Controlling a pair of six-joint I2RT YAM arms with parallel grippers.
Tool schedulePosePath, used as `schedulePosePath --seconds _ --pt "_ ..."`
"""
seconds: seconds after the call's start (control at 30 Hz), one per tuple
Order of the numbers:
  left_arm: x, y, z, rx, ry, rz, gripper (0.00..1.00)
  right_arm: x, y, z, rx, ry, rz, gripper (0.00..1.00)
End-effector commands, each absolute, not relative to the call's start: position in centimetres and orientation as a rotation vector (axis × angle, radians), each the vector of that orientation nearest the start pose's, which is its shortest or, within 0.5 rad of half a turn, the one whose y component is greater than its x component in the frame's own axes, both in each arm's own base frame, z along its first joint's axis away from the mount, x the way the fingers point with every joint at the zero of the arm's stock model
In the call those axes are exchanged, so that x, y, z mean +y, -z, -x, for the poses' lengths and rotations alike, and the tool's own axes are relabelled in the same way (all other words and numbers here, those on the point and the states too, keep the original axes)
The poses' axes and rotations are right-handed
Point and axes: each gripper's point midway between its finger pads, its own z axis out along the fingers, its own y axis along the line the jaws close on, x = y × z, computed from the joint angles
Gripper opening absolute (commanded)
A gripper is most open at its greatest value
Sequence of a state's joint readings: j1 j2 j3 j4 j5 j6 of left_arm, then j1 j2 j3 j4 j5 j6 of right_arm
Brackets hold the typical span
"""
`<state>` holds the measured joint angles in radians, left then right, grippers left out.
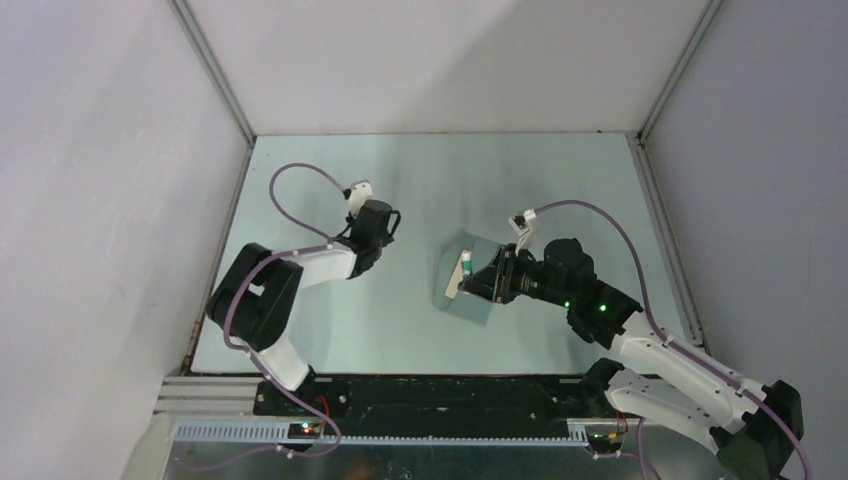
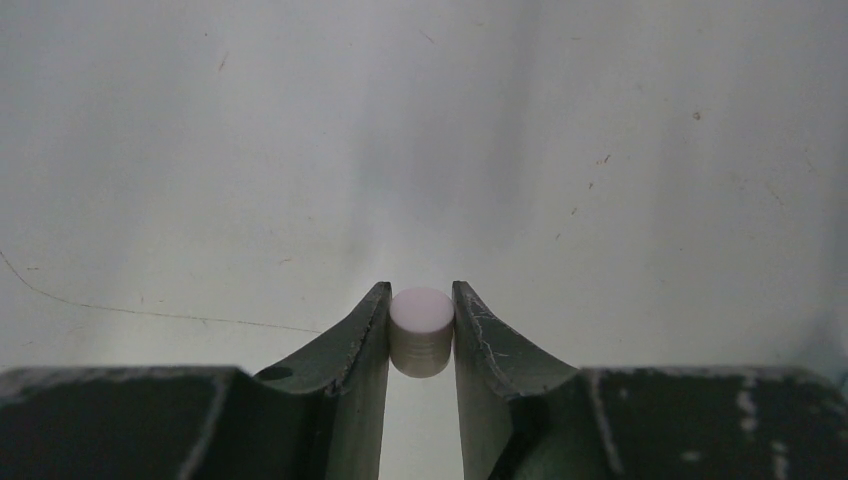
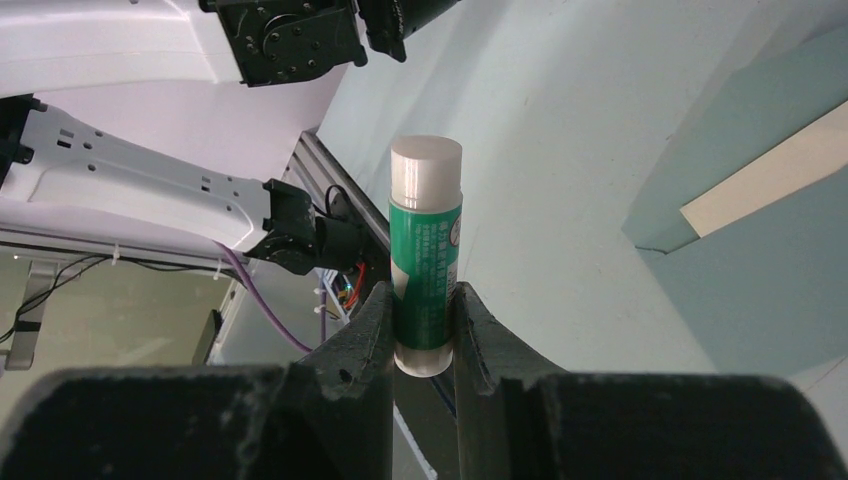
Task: Place the letter into the envelope and seal it
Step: Place the solid glue cap at the center of the board.
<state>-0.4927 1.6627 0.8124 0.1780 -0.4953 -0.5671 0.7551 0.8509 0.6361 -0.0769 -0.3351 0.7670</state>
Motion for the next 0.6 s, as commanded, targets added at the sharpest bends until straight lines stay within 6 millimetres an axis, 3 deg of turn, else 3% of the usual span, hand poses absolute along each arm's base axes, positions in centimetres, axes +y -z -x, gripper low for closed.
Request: schedulePosePath --seconds 0.0,0.27,0.57 --pt "-14.26 -6.23 -40.68 2.067 0.050 0.370 0.33 27.66 -23.10 -17.08 2.025 -1.321 0.251 0.00" --pt "-14.73 -5.75 -40.82 2.105 0.042 0.351 0.52 27.51 -23.12 -16.99 2.025 -1.314 0.251 0.00" --pt "-14.90 -6.61 -40.65 2.109 0.052 0.318 0.55 27.33 -23.00 -16.97 2.027 -1.305 0.247 0.00"
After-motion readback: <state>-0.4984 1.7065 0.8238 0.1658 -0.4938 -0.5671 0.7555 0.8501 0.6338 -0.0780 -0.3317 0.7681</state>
